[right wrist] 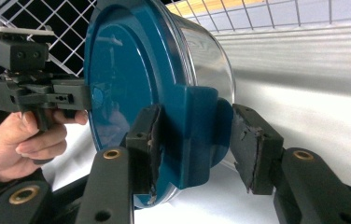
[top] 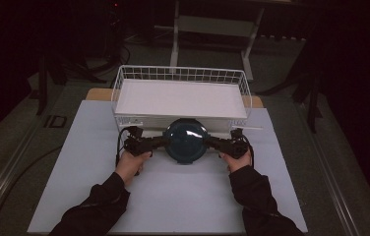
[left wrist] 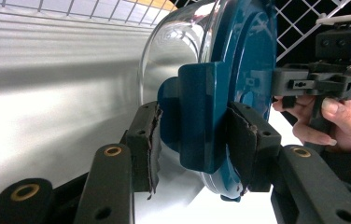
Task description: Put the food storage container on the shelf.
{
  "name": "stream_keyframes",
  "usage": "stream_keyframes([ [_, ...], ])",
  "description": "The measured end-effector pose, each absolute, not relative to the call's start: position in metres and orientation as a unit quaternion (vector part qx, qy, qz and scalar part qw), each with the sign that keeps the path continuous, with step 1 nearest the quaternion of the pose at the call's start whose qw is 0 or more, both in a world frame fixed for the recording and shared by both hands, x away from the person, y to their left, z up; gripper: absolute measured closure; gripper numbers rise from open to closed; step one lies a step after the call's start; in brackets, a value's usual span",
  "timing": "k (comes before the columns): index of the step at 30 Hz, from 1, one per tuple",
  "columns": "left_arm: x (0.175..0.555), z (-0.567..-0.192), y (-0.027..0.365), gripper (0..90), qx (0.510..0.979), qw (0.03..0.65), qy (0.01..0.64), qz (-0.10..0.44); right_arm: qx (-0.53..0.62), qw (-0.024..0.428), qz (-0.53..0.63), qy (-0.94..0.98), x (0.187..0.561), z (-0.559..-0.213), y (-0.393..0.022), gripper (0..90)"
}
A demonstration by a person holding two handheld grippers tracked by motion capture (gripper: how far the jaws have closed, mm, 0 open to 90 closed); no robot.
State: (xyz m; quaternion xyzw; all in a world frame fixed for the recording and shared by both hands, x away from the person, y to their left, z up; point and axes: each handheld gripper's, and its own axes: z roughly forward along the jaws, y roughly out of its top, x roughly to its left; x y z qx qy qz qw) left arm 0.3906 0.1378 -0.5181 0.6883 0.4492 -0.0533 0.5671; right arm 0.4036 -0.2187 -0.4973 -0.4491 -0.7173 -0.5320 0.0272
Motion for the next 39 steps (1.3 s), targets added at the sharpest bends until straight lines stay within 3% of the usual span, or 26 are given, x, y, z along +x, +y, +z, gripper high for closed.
stream_keyframes([
  [4,0.394,-0.521,0.140,54.6,0.683,0.567,0.455,-0.067,-0.462,0.048,-0.529,-0.710,0.405,-0.502,-0.218,52.9],
  [10,0.398,-0.531,0.143,50.9,0.655,0.580,0.475,-0.096,-0.468,0.019,-0.523,-0.712,0.409,-0.499,-0.211,51.2],
  [15,0.398,-0.529,0.141,42.0,0.657,0.577,0.478,-0.075,-0.466,0.001,-0.520,-0.716,0.410,-0.499,-0.205,51.4],
  [21,0.398,-0.524,0.139,40.2,0.669,0.572,0.475,-0.027,-0.483,-0.005,-0.520,-0.704,0.410,-0.498,-0.200,51.5],
  [28,0.395,-0.519,0.137,40.0,0.669,0.570,0.476,-0.007,-0.478,-0.031,-0.517,-0.710,0.404,-0.494,-0.197,47.3],
  [34,0.388,-0.516,0.141,25.4,0.671,0.582,0.459,0.004,-0.457,-0.066,-0.515,-0.722,0.392,-0.487,-0.196,45.6],
  [36,0.385,-0.516,0.142,12.6,0.666,0.594,0.451,0.003,-0.452,-0.065,-0.517,-0.724,0.385,-0.484,-0.194,46.3],
  [39,0.378,-0.511,0.142,9.1,0.678,0.593,0.434,0.005,-0.438,-0.065,-0.521,-0.730,0.374,-0.479,-0.191,46.2],
])
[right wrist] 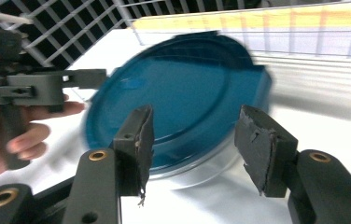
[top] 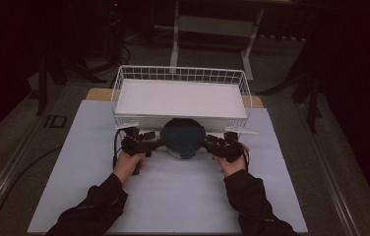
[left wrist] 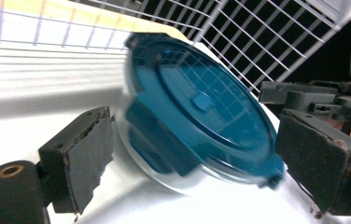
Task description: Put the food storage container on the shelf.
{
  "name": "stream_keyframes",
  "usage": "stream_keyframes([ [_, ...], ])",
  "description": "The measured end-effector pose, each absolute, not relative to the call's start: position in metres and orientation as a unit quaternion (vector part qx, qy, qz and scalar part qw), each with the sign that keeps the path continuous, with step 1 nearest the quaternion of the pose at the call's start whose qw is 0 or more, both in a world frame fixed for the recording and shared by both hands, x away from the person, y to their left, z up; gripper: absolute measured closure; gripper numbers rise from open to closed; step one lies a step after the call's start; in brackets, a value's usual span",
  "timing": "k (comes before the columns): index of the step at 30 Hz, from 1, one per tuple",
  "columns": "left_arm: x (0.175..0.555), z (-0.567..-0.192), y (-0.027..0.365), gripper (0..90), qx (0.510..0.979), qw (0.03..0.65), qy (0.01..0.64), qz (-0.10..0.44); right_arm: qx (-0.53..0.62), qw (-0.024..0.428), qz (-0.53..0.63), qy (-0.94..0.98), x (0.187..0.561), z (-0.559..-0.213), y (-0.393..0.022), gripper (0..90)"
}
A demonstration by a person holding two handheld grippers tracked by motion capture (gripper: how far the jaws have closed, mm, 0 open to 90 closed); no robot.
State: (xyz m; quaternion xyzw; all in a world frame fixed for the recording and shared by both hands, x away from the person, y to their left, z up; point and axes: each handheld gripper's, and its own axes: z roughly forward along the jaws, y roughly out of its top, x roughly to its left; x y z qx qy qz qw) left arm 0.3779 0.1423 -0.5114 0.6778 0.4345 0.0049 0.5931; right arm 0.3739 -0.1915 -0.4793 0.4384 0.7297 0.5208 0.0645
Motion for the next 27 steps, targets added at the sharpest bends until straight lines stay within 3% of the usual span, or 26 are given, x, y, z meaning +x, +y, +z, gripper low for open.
stream_keyframes([
  [3,0.370,-0.507,0.140,0.0,0.703,0.578,0.414,0.015,0.427,0.070,0.520,0.736,0.363,-0.475,-0.189,46.4],
  [12,0.345,-0.497,0.143,0.0,0.734,0.562,0.379,0.022,0.404,0.065,0.519,0.751,0.342,-0.474,-0.184,60.2],
  [16,0.332,-0.495,0.144,0.0,0.740,0.564,0.366,0.020,0.400,0.069,0.512,0.757,0.334,-0.475,-0.180,74.9],
  [17,0.332,-0.495,0.144,0.0,0.740,0.564,0.366,0.020,0.400,0.069,0.512,0.757,0.334,-0.475,-0.180,74.9],
  [20,0.320,-0.493,0.144,0.0,0.748,0.559,0.357,0.018,0.394,0.073,0.497,0.770,0.329,-0.477,-0.176,89.5],
  [27,0.288,-0.483,0.150,0.0,0.757,0.556,0.341,0.027,0.380,0.062,0.465,0.797,0.327,-0.489,-0.164,90.0],
])
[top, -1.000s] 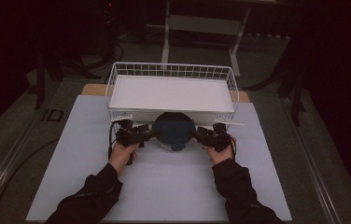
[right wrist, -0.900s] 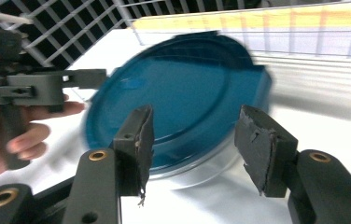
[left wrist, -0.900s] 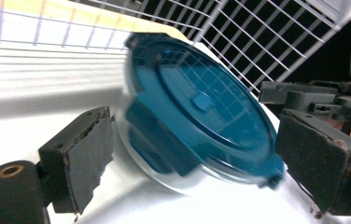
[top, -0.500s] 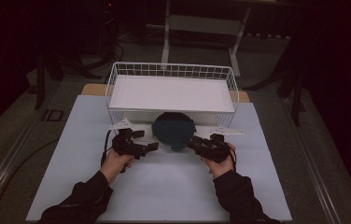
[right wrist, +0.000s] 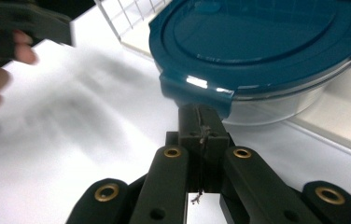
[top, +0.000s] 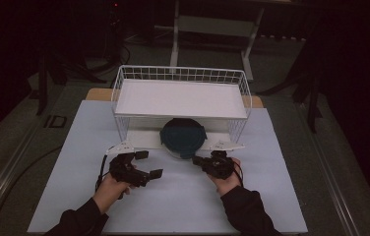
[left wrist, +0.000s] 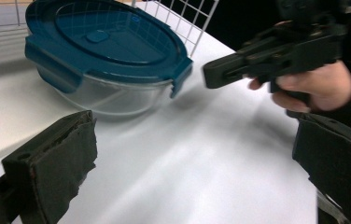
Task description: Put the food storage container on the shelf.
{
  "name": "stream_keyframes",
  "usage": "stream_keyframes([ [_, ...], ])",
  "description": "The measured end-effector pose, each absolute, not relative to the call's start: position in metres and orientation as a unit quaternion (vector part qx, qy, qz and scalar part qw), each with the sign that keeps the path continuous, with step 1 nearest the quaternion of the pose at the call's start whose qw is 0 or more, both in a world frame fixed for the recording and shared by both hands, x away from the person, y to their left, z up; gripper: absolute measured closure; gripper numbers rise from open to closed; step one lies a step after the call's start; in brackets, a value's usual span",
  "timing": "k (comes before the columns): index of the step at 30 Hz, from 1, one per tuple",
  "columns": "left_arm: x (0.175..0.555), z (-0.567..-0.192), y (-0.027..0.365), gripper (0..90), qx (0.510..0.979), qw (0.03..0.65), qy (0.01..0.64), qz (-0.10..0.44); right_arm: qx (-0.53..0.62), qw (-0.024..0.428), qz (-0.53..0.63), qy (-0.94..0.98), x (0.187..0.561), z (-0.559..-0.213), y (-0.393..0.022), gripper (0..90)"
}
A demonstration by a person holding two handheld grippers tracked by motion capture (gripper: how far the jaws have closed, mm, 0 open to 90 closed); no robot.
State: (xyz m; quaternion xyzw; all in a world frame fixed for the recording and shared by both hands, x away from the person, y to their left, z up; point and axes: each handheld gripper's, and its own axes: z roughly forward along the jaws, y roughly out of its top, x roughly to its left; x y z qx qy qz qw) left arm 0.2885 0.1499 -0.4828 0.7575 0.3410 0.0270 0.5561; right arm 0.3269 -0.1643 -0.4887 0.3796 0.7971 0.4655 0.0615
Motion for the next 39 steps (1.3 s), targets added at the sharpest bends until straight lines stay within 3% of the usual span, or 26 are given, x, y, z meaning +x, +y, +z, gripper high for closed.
stream_keyframes([
  [18,0.231,-0.482,0.163,0.0,0.767,0.549,0.324,0.078,0.388,0.054,0.458,0.798,0.345,-0.499,-0.143,89.9],
  [39,0.231,-0.492,0.166,0.0,0.766,0.551,0.319,0.092,0.402,0.069,0.453,0.793,0.378,-0.506,-0.122,89.9],
])
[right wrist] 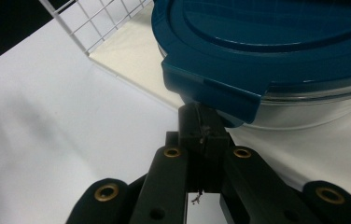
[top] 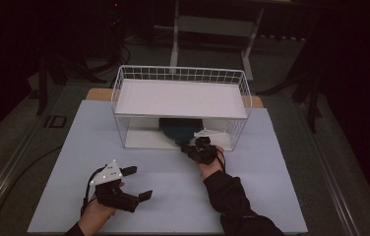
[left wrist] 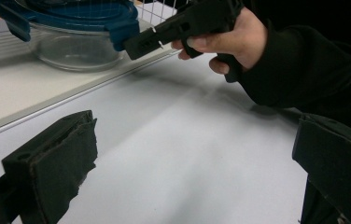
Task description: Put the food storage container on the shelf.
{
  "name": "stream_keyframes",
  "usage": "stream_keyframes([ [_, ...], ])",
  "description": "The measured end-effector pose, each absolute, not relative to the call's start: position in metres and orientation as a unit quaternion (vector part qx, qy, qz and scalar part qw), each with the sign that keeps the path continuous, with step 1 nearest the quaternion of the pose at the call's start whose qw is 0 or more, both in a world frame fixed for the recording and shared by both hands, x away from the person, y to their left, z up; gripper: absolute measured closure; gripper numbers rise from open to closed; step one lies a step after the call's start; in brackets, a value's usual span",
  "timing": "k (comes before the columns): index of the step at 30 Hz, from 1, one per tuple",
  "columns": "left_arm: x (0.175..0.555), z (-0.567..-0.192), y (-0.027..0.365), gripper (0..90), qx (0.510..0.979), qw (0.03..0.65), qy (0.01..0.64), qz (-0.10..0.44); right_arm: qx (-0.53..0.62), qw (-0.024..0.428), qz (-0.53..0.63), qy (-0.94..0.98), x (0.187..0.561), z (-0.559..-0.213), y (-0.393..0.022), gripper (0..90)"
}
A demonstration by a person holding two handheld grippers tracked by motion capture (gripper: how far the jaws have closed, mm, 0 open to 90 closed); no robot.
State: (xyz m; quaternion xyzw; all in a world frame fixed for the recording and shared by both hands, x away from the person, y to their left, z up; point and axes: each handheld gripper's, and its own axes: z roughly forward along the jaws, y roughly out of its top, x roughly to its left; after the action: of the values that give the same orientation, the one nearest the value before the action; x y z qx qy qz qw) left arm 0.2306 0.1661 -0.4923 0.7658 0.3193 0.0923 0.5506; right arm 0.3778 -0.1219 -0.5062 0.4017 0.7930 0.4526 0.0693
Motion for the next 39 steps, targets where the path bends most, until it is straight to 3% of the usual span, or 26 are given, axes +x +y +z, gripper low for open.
stream_keyframes([
  [12,0.229,-0.492,0.165,0.0,0.768,0.550,0.314,0.093,0.399,0.064,0.459,0.791,0.377,-0.502,-0.117,88.0],
  [17,0.228,-0.490,0.165,0.0,0.767,0.553,0.311,0.093,0.386,0.065,0.472,0.790,0.366,-0.496,-0.122,75.3],
  [19,0.228,-0.490,0.164,0.0,0.768,0.552,0.310,0.093,0.379,0.066,0.482,0.787,0.358,-0.493,-0.126,58.6],
  [21,0.228,-0.490,0.164,0.0,0.768,0.552,0.310,0.092,0.376,0.068,0.485,0.787,0.356,-0.492,-0.127,55.1],
  [24,0.227,-0.490,0.164,0.0,0.769,0.552,0.310,0.090,0.372,0.066,0.495,0.782,0.349,-0.489,-0.131,36.2],
  [25,0.227,-0.490,0.163,0.0,0.770,0.552,0.308,0.090,0.361,0.054,0.505,0.782,0.344,-0.488,-0.134,25.5],
  [29,0.225,-0.489,0.162,0.0,0.771,0.552,0.305,0.089,0.349,0.029,0.513,0.784,0.335,-0.487,-0.138,18.1],
  [39,0.217,-0.487,0.161,0.0,0.773,0.555,0.296,0.086,0.335,0.039,0.520,0.785,0.313,-0.487,-0.151,16.8],
])
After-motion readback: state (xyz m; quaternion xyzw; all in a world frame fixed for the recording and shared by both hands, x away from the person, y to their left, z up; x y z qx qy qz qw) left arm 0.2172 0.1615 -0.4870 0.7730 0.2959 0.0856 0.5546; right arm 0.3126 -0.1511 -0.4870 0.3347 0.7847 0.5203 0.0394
